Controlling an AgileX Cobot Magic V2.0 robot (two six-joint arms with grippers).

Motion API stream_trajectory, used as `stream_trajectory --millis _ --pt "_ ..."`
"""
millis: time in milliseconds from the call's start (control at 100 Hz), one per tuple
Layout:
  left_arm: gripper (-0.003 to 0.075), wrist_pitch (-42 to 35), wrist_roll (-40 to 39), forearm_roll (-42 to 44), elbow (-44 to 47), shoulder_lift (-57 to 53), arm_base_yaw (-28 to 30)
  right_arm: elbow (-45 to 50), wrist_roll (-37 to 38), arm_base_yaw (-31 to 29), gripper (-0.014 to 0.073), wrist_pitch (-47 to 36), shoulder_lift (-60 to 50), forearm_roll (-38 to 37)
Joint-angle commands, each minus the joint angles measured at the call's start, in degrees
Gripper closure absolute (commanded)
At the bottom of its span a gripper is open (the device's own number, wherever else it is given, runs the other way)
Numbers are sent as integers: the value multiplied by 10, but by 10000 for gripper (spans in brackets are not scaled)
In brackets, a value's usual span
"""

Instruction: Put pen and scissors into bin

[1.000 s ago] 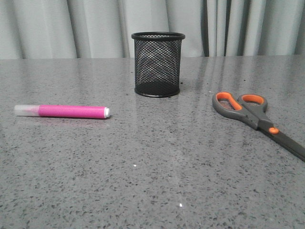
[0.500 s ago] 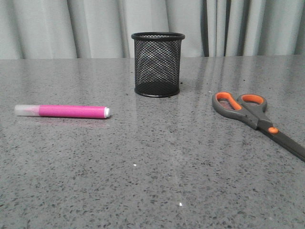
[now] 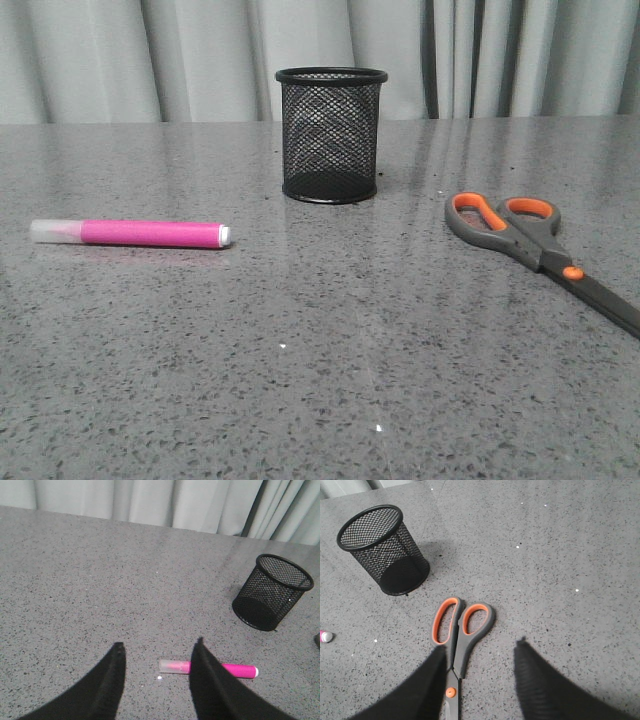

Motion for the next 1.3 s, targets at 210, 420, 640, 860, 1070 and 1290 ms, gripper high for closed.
stream_trajectory --millis 210,420,640,860,1070,1290 --pt "358 38 242 -156 -57 99 0 -21 -18 -4 213 -29 3 4" --pt "386 158 415 -201 -127 232 0 -21 -27 -4 213 -29 3 4" --pt "386 257 561 -201 -212 370 -7 -21 -37 -4 213 -25 3 4" --pt "386 278 693 -137 -279 470 -73 -21 -41 -4 213 -24 3 4" --pt "386 274 706 -99 -323 538 -119 -21 -45 -4 213 -21 3 4" --pt "386 269 714 -94 -342 584 -131 -21 -51 -4 213 -13 3 4"
